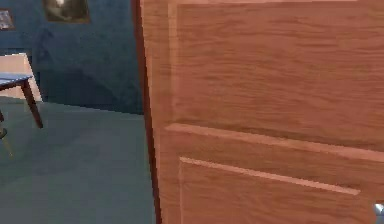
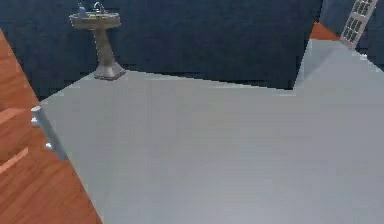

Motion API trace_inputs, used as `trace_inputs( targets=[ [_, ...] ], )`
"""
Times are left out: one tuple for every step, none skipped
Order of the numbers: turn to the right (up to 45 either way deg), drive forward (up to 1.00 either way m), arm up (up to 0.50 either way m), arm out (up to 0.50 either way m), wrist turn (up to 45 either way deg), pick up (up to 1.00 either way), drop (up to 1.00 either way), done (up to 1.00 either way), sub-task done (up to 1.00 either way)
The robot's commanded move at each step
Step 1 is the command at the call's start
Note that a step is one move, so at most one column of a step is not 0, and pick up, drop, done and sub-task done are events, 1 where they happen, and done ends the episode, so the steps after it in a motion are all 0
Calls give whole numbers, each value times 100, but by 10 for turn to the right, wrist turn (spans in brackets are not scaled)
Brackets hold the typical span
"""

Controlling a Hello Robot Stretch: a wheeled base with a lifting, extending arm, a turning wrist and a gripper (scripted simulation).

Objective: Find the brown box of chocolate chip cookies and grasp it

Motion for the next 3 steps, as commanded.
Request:
trace_inputs(
  targets=[
    [450, 0, 0, 0, 0, 0, 0, 0, 0],
    [450, 0, 0, 0, 0, 0, 0, 0, 0],
    [150, 0, 0, 0, 0, 0, 0, 0, 0]
  ],
)
